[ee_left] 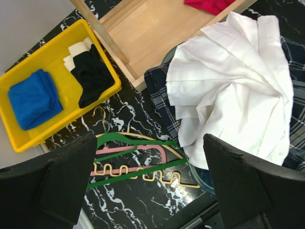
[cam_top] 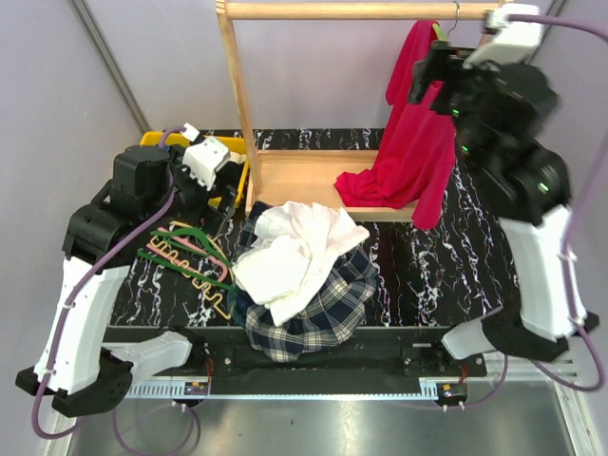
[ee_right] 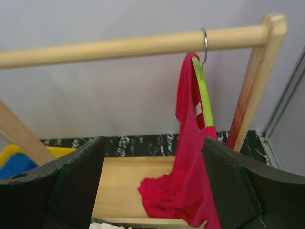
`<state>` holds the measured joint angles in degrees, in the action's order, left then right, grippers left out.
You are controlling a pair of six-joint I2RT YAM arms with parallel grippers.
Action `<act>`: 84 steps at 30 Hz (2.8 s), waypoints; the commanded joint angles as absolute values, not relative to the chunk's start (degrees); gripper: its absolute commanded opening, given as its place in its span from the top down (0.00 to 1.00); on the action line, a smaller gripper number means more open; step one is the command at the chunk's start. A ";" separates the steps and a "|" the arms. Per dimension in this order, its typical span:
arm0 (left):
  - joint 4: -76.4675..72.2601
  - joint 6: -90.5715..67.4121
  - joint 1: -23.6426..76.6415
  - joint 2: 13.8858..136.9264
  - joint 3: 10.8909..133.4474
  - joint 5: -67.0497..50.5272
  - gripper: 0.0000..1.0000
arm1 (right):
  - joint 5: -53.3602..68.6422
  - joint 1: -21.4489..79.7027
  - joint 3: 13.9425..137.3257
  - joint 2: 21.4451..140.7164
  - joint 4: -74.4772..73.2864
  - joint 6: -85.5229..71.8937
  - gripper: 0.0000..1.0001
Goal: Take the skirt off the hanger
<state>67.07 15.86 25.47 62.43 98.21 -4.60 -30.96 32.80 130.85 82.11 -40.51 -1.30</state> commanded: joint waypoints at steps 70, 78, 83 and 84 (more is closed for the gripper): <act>59.50 9.93 20.21 60.03 99.48 -15.47 0.01 | 22.14 12.21 124.92 74.29 -44.91 -14.32 1.00; 59.85 4.58 20.21 65.56 108.80 -29.33 0.01 | 34.36 12.30 108.03 60.92 -43.43 -25.57 1.00; 59.41 0.71 22.93 71.00 112.93 -41.22 0.01 | 38.84 12.57 99.77 57.31 -35.61 -32.78 1.00; 59.24 0.53 23.37 71.80 113.46 -41.31 0.01 | 38.93 12.83 99.76 57.30 -35.42 -33.65 1.00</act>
<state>62.35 4.05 21.37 68.07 110.04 -31.46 33.45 12.08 102.10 56.84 -46.17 -26.22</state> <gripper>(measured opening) 0.984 0.047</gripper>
